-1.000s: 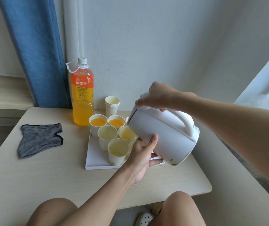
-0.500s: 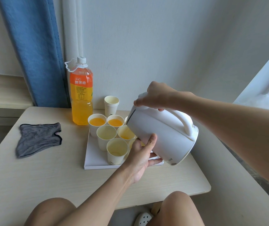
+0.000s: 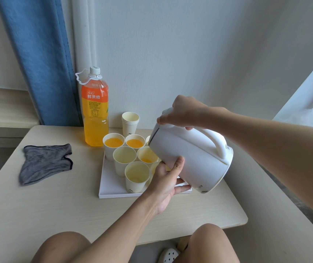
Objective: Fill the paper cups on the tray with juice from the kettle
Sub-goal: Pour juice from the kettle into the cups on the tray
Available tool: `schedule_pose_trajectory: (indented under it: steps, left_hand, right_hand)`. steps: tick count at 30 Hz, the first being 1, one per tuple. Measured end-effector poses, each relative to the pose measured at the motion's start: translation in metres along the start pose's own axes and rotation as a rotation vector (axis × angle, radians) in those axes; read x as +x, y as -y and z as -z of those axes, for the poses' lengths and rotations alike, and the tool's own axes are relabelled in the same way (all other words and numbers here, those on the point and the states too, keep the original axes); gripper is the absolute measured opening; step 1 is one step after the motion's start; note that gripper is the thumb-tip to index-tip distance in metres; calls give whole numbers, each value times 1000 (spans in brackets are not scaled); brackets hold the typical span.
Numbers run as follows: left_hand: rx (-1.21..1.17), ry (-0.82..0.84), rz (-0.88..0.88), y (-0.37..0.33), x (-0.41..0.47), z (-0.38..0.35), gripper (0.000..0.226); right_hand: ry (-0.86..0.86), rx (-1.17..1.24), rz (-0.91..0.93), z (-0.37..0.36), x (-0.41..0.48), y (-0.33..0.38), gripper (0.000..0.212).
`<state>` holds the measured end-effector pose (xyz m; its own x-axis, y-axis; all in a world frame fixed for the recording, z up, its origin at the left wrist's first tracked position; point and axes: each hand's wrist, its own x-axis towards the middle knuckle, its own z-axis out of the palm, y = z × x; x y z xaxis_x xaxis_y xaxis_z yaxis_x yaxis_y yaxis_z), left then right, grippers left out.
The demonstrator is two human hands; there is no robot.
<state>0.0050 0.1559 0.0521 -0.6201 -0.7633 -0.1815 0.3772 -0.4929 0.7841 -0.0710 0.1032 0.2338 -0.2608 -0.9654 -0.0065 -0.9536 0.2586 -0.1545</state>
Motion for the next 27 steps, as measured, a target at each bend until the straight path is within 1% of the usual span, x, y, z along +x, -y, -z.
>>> schedule_pose_trajectory:
  steps: [27]
  left_hand:
    - [-3, -9, 1, 3, 3, 0, 68]
  right_hand:
    - [-2, -27, 4, -2, 2, -2, 40]
